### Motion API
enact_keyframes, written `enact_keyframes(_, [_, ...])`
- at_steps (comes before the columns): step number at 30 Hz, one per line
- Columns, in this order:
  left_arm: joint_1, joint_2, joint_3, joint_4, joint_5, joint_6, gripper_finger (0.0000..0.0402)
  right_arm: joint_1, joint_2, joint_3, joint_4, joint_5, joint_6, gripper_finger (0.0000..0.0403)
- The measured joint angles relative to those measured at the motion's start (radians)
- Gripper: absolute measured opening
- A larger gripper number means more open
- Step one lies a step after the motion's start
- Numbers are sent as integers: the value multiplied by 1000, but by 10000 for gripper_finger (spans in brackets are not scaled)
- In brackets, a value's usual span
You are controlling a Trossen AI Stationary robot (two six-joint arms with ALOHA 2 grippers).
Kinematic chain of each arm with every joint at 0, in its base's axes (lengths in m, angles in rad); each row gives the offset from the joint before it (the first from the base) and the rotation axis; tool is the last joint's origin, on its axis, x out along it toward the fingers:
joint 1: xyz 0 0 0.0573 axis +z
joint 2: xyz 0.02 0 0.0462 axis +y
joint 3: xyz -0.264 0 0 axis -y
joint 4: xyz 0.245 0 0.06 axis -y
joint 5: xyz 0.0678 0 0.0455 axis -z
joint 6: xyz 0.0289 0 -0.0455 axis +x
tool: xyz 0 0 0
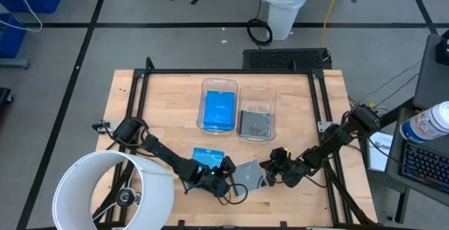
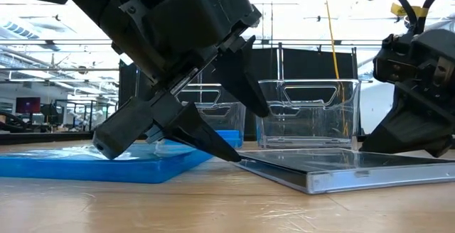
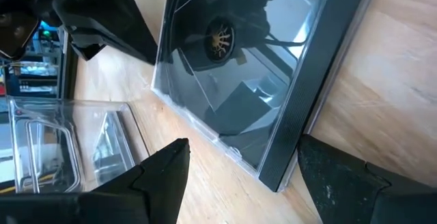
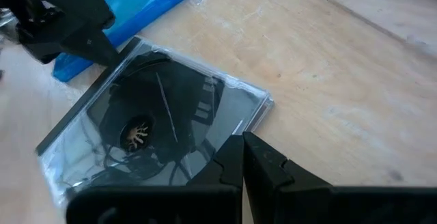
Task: Pick & place jewel cases by type
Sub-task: Put the black CD case into the right transparent bin
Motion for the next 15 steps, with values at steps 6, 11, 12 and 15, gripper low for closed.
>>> enact_keyframes(6, [0, 0, 6, -19, 60, -47, 269, -3, -40, -1, -29, -17, -30, 0])
enact_keyframes(11, [-8, 0, 6, -27, 57, -51, 268, -2, -78, -2, -58, -41, -59, 0])
enact_keyframes(12, [-9, -1, 6, -32, 56, -52, 268, -2, -83, -2, -60, -40, -60, 0])
enact_keyframes(15, [-10, -1, 6, -38, 55, -60, 268, -2, -87, -1, -72, -36, -51, 0])
